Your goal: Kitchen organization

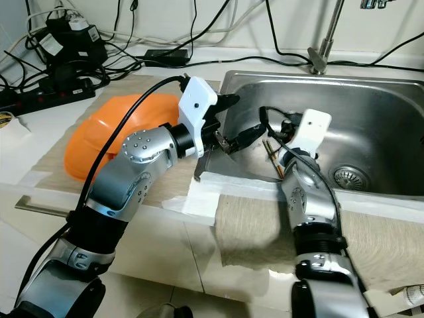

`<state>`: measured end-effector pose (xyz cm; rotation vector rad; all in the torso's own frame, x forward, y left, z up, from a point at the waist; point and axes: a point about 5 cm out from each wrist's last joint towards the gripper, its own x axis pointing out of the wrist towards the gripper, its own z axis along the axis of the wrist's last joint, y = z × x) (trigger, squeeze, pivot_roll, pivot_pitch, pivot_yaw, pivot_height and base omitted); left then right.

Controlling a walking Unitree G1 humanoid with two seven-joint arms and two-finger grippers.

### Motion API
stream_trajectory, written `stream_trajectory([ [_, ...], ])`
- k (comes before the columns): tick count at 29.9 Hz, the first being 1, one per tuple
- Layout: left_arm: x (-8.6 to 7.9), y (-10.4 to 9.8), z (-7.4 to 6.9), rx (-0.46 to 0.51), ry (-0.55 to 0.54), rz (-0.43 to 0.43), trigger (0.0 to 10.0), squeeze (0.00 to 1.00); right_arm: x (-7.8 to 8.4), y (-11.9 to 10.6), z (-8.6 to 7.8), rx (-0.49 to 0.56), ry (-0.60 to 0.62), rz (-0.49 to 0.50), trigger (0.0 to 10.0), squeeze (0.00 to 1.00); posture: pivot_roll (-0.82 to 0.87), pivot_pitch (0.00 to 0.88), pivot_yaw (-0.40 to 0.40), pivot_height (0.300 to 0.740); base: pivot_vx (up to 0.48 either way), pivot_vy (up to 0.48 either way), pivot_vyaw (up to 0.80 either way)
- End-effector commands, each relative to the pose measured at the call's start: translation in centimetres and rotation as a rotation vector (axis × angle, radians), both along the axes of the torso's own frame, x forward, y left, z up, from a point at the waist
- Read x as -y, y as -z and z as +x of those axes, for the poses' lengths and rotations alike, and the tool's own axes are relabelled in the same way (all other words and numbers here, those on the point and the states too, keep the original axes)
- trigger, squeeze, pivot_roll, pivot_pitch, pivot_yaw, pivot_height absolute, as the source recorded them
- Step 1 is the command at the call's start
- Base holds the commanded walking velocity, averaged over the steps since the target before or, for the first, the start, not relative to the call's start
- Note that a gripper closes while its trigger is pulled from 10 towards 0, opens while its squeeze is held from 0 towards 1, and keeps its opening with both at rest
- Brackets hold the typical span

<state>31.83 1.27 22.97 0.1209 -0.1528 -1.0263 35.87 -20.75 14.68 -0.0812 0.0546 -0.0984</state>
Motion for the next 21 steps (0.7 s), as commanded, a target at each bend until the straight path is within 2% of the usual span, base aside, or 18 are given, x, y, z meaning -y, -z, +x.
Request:
stream_trajectory([
  [1, -0.2, -0.8, 0.3, 0.015, -0.006, -0.009, 10.0, 1.0, -0.4, -0.4, 0.5, -0.003, -0.043, -0.146, 0.0, 0.0, -0.03, 0.0, 0.124, 0.74, 0.0, 0.0, 0.0],
  [2, -0.2, -0.8, 0.4, 0.014, -0.007, -0.01, 10.0, 1.0, -0.3, -0.4, 0.7, -0.012, -0.052, -0.193, 0.0, 0.0, -0.03, 0.0, 0.124, 0.74, 0.0, 0.0, 0.0],
  [3, -0.2, -0.8, 0.4, 0.014, -0.007, -0.01, 10.0, 1.0, -0.3, -0.4, 0.7, -0.012, -0.052, -0.193, 0.0, 0.0, -0.03, 0.0, 0.124, 0.74, 0.0, 0.0, 0.0],
  [4, -0.2, -0.8, 0.4, 0.013, -0.007, -0.011, 10.0, 1.0, -0.3, 0.1, 0.8, -0.05, -0.076, -0.272, 0.0, 0.0, -0.03, 0.0, 0.122, 0.74, 0.0, 0.0, 0.0],
  [5, -0.2, -0.8, 0.4, 0.013, -0.007, -0.011, 10.0, 1.0, -0.3, 0.1, 0.8, -0.05, -0.076, -0.272, 0.0, 0.0, -0.03, 0.0, 0.122, 0.74, 0.0, 0.0, 0.0],
  [6, -0.2, -0.8, 0.4, 0.013, -0.008, -0.011, 10.0, 1.0, -0.3, 0.4, 0.8, -0.069, -0.085, -0.314, 0.0, 0.0, -0.03, 0.0, 0.122, 0.74, 0.0, 0.0, 0.0],
  [7, -0.2, -0.9, 0.4, 0.013, -0.01, -0.014, 10.0, 1.0, -0.3, 1.3, 0.8, -0.117, -0.103, -0.396, 0.0, 0.0, -0.03, 0.0, 0.12, 0.74, 0.0, 0.0, 0.0],
  [8, -0.2, -0.9, 0.4, 0.013, -0.01, -0.014, 10.0, 1.0, -0.3, 1.3, 0.8, -0.117, -0.103, -0.396, 0.0, 0.0, -0.03, 0.0, 0.12, 0.74, 0.0, 0.0, 0.0],
  [9, -0.2, -0.9, 0.4, 0.012, -0.011, -0.015, 10.0, 1.0, -0.3, 2.1, 0.8, -0.163, -0.124, -0.457, 0.0, 0.0, -0.02, 0.0, 0.119, 0.74, 0.0, 0.0, 0.0],
  [14, -0.3, -0.9, 0.4, 0.012, -0.014, -0.017, 10.0, 1.0, -0.1, 2.7, 0.8, -0.213, -0.14, -0.517, 0.0, 0.0, -0.02, 0.0, 0.119, 0.74, 0.0, 0.0, 0.0],
  [15, -0.3, -0.9, 0.4, 0.012, -0.014, -0.017, 10.0, 1.0, -0.1, 2.7, 0.9, -0.217, -0.139, -0.517, 5.9, 0.0, -0.02, 0.0, 0.117, 0.74, 0.0, 0.0, 0.0],
  [17, -0.3, -0.9, 0.4, 0.013, -0.014, -0.016, 10.0, 1.0, 0.0, 2.6, 1.0, -0.216, -0.132, -0.525, 5.9, 0.0, -0.02, 0.0, 0.117, 0.74, 0.0, 0.0, 0.0],
  [18, -0.3, -0.9, 0.4, 0.013, -0.015, -0.016, 10.0, 1.0, 0.0, 2.3, 1.2, -0.216, -0.129, -0.532, 10.0, 0.0, -0.02, 0.0, 0.117, 0.74, 0.0, 0.0, 0.0],
  [19, -0.3, -0.9, 0.5, 0.015, -0.016, -0.015, 10.0, 1.0, 0.4, 1.7, 1.6, -0.203, -0.108, -0.551, 10.0, 0.0, -0.02, 0.0, 0.115, 0.74, 0.0, 0.0, 0.0],
  [20, -0.3, -0.9, 0.5, 0.016, -0.016, -0.014, 10.0, 1.0, 0.5, 1.3, 1.7, -0.197, -0.101, -0.55, 10.0, 0.92, -0.02, 0.0, 0.115, 0.74, 0.0, 0.0, 0.0],
  [21, -0.3, -0.9, 0.5, 0.016, -0.016, -0.013, 10.0, 1.0, 0.6, 1.1, 1.8, -0.193, -0.098, -0.548, 10.0, 0.92, -0.02, 0.0, 0.115, 0.74, 0.0, 0.0, 0.0],
])
